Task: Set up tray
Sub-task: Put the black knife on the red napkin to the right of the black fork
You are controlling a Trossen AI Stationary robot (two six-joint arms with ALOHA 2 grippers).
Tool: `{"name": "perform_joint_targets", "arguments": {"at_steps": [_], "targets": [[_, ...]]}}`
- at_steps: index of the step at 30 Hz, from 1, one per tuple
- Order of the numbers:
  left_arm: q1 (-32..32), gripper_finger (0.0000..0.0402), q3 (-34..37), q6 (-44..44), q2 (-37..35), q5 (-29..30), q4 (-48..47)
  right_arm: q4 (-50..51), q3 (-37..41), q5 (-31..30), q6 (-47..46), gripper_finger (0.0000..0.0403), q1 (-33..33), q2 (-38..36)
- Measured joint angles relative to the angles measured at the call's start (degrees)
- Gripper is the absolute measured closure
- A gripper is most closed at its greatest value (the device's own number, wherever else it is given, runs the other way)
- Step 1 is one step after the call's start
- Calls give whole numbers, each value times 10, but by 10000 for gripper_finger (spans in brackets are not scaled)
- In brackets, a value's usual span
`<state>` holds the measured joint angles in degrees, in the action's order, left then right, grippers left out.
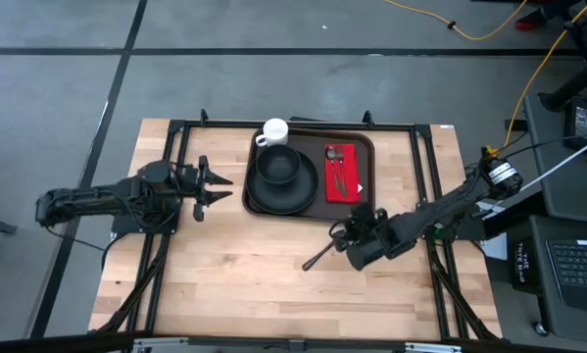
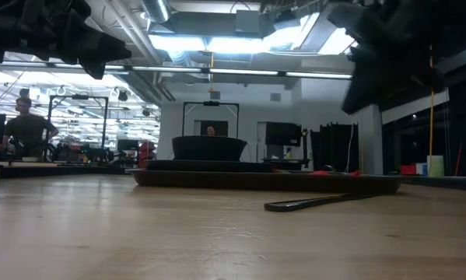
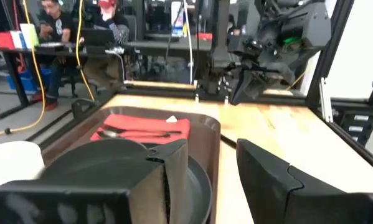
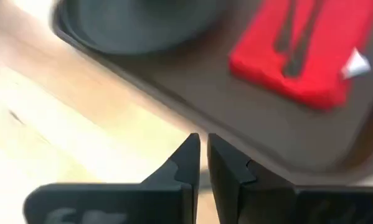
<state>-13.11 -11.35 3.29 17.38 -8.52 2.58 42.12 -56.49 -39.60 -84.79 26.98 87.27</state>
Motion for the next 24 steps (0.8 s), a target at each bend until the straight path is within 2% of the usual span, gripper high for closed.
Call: {"name": "perform_joint_targets", "arguments": {"at_steps": [5, 11, 15, 18, 21, 24], "targets": [[79, 272, 0, -1, 65, 74, 42, 35, 0, 34, -62, 367, 12, 24], [168, 272, 0, -10, 165, 165, 107, 10, 0, 60, -57, 367, 12, 51], [204, 272, 0, -11, 227, 200, 142, -57, 0, 49, 3, 367, 12, 71], [220, 272, 0, -11, 261, 215, 164, -147, 0, 51, 71, 367, 12, 90], [228, 272, 0, -11, 283, 223, 175, -248, 0, 76, 169, 367, 12, 107], [229, 272, 0, -11, 294, 226, 180, -314, 0, 83, 211, 369, 12, 121]]}}
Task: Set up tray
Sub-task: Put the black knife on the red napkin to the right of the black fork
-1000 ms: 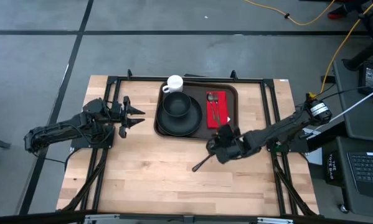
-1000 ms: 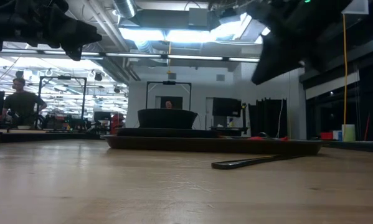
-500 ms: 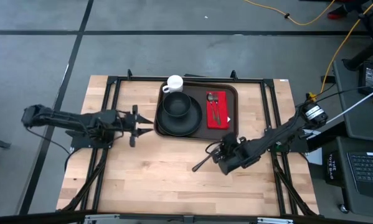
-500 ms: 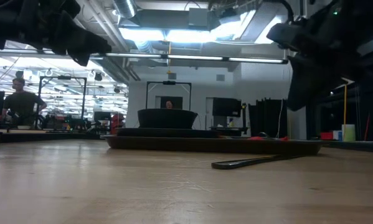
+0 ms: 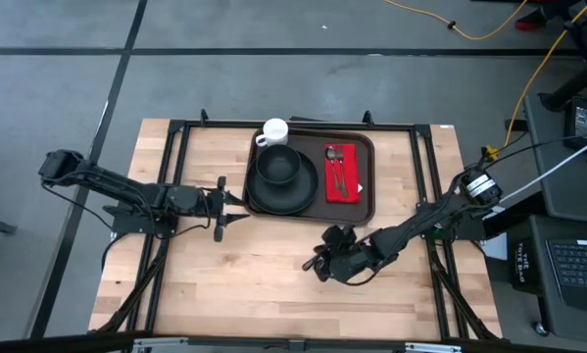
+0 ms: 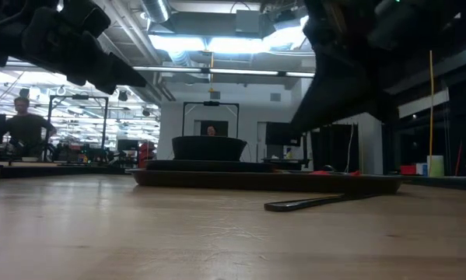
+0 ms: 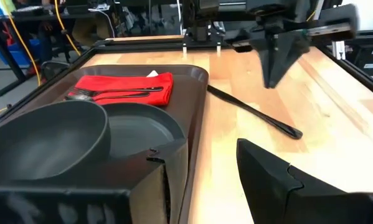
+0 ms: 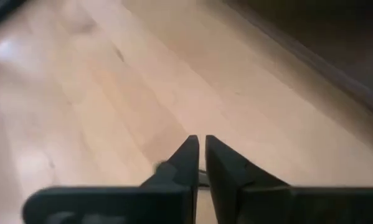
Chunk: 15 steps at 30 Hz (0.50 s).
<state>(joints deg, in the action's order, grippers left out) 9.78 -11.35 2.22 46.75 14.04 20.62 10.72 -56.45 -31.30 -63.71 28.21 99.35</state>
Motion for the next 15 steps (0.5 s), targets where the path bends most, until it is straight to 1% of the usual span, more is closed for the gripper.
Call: {"name": "perform_joint_targets", "arguments": {"at_steps": [6, 8, 9, 12, 15], "targets": [[0, 272, 0, 0, 3, -1, 1, -60, -4, 14, 0, 397, 0, 33], [0, 272, 0, 0, 3, -1, 2, -55, -34, 21, 7, 396, -1, 55], [0, 272, 0, 0, 3, -1, 2, -41, -58, 35, 11, 397, -2, 67], [0, 272, 0, 0, 3, -2, 2, 72, -154, 64, 24, 399, -2, 108], [0, 272, 0, 0, 3, -2, 2, 229, -268, 86, 18, 399, -2, 152]]}}
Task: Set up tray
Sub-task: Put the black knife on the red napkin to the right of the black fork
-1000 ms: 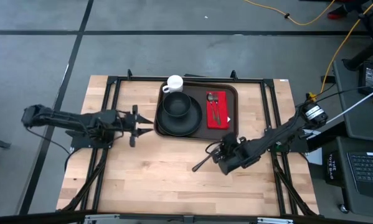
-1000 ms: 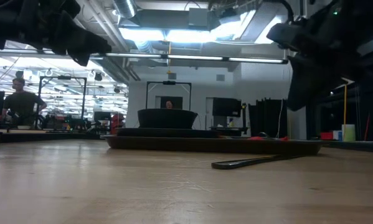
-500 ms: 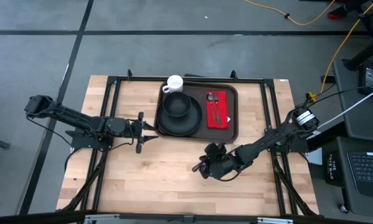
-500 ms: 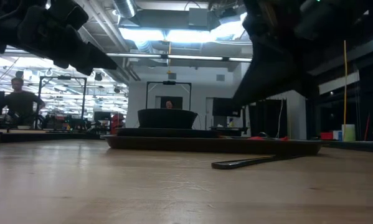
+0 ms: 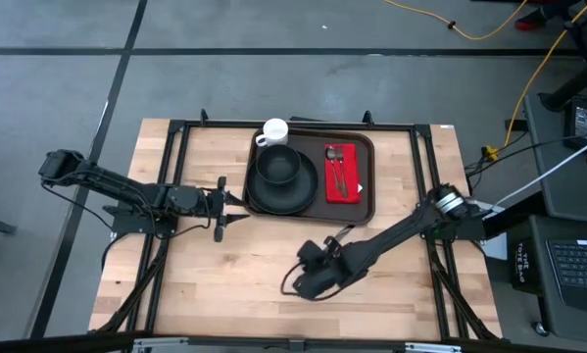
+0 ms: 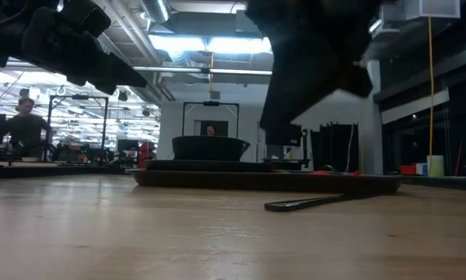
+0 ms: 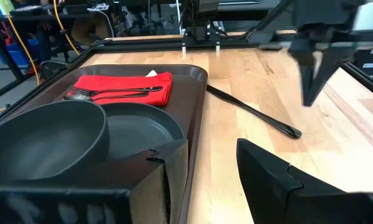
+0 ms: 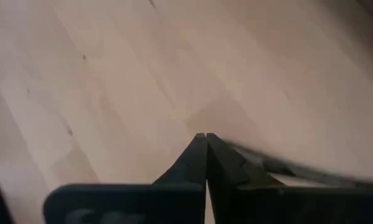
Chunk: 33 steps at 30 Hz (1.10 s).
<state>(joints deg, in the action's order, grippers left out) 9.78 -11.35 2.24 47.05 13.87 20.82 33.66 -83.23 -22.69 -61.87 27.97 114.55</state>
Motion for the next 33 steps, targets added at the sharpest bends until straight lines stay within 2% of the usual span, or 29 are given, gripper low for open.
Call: {"name": "perform_joint_targets", "arguments": {"at_steps": [3, 6, 15, 19, 21, 25, 29, 33], "targets": [[0, 272, 0, 0, 0, -3, 0, 133, -91, 17, -24, 400, 0, 33], [0, 272, 0, 0, 0, -10, -1, 239, -147, 20, -42, 399, 2, 54], [0, 272, 0, 0, 0, -61, 0, 454, -165, 19, -98, 399, 1, 48], [0, 272, -5, 4, 0, -97, -6, 455, -165, 14, -70, 399, 1, 48], [2, 273, -19, 11, 0, -120, -24, 460, -165, -8, -51, 400, 5, 48], [15, 286, -46, -4, 6, -104, -49, 461, -164, -71, -21, 401, 13, 38], [27, 310, -67, -20, 26, -85, -49, 471, -145, -139, 2, 401, 22, -8], [29, 329, -81, -8, 61, -74, -49, 433, -58, -183, 18, 401, 24, -98]]}}
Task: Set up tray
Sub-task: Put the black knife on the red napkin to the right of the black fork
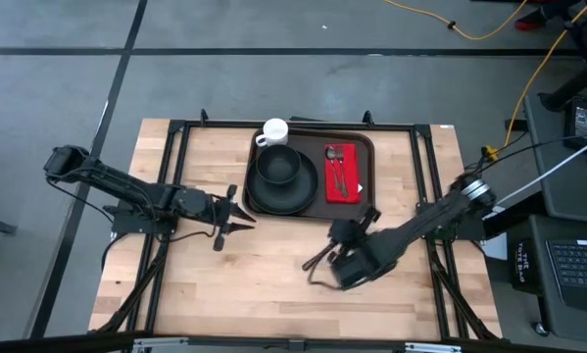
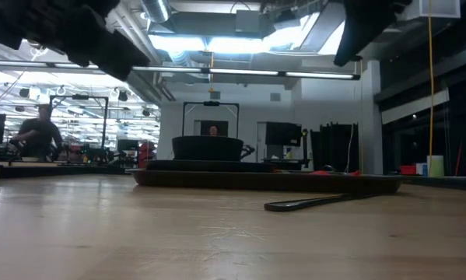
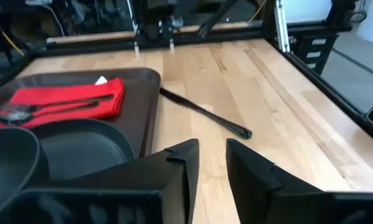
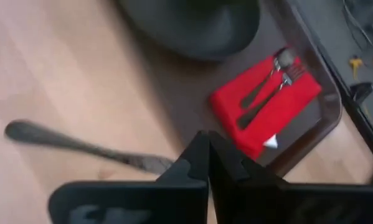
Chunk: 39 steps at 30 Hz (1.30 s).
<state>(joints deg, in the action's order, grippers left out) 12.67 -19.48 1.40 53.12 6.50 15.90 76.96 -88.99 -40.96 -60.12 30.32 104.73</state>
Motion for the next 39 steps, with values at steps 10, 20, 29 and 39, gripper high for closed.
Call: {"name": "perform_joint_targets", "arguments": {"at_steps": [10, 20, 29, 39], "targets": [[3, 392, -122, -13, 152, 22, -146, -362, 339, -47, 149, 402, -48, -236], [12, 400, -229, -11, 274, -61, -176, -695, 586, -40, 187, 400, -60, -303], [37, 399, -354, 55, 425, -30, -172, -765, 646, -5, 109, 400, -29, -303], [57, 400, -597, 151, 581, 4, -345, -754, 611, -9, 219, 399, -17, -303]]}}
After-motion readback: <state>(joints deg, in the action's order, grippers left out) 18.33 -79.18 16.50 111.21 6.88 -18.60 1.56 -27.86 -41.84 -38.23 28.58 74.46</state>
